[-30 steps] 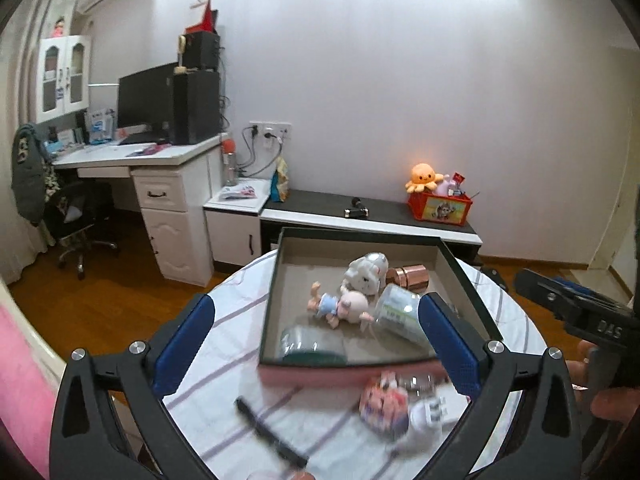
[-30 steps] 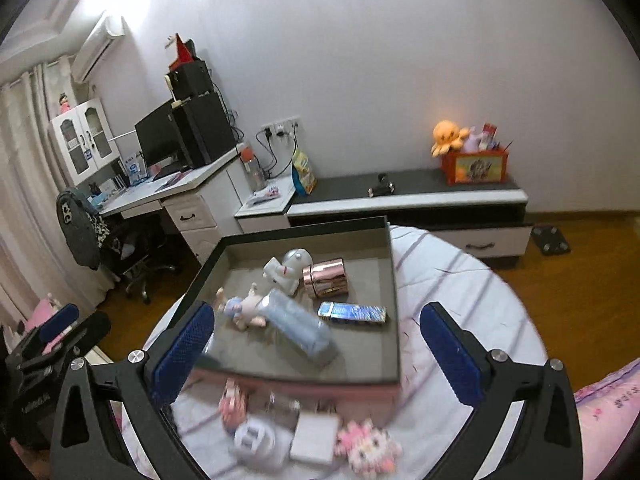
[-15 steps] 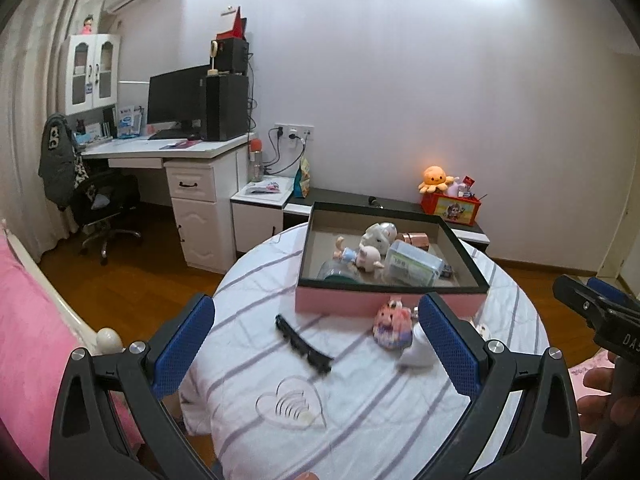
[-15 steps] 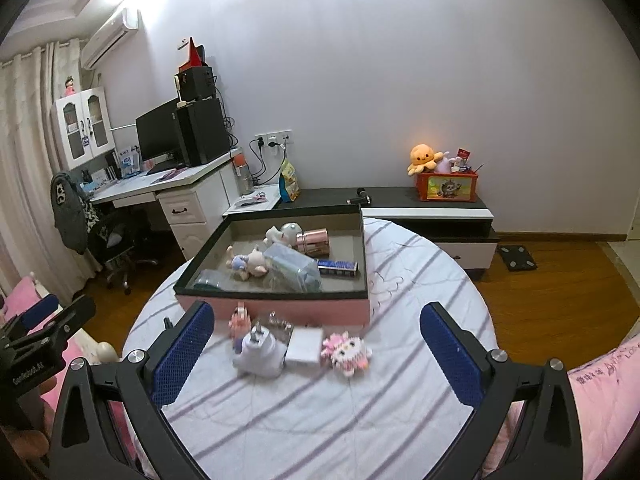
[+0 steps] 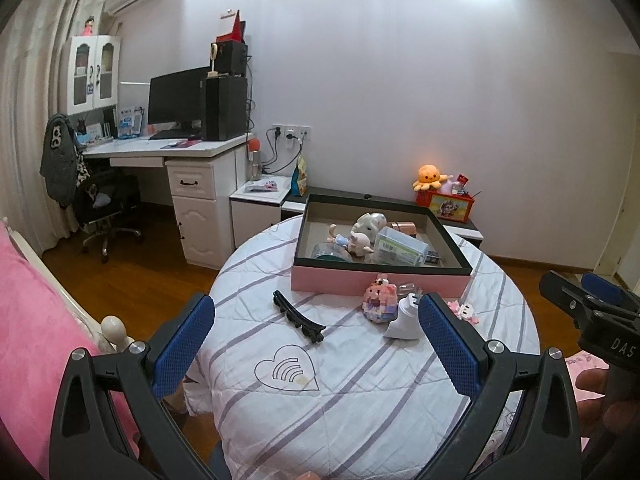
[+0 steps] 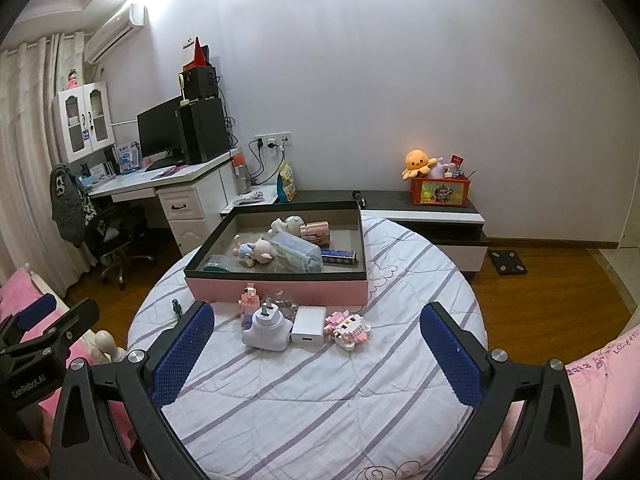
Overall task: Organize rigid objects
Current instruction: 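Withdraw both tools from the box above the bed, then grasp the black hair clip with the left tool while the right tool grasps the block figure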
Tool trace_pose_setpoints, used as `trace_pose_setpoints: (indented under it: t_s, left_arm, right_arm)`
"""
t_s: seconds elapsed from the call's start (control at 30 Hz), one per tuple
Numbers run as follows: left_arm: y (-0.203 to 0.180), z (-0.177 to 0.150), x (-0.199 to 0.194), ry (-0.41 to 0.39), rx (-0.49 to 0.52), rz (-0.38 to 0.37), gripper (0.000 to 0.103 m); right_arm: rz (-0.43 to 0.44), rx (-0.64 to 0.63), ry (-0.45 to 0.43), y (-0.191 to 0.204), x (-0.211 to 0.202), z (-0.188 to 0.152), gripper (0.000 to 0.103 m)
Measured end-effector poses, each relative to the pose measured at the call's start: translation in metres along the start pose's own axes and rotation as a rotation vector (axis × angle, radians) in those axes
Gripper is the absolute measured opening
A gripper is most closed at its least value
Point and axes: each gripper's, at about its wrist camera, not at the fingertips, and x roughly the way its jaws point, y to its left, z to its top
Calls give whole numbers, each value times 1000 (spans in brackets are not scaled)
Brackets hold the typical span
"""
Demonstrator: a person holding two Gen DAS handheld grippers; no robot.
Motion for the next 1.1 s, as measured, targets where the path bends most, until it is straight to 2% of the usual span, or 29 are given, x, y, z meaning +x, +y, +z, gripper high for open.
trace_pose_setpoints:
  t_s: [0.2, 0.53, 0.9, 1.1]
  left_arm:
    - [0, -3, 0, 6, 1, 11, 103]
    - [2, -12, 27, 78, -9, 39, 103]
    - [10, -31, 101, 222, -26, 90, 103]
    - [11, -37, 151, 292, -34, 103, 103]
  right_arm:
    - [-8, -8, 3, 3, 0, -2, 103]
    - [-36, -6, 55, -7, 20, -8, 103]
    - [-87, -11, 221, -33, 90, -31, 103]
    - [-85, -25, 285, -41, 126, -42, 103]
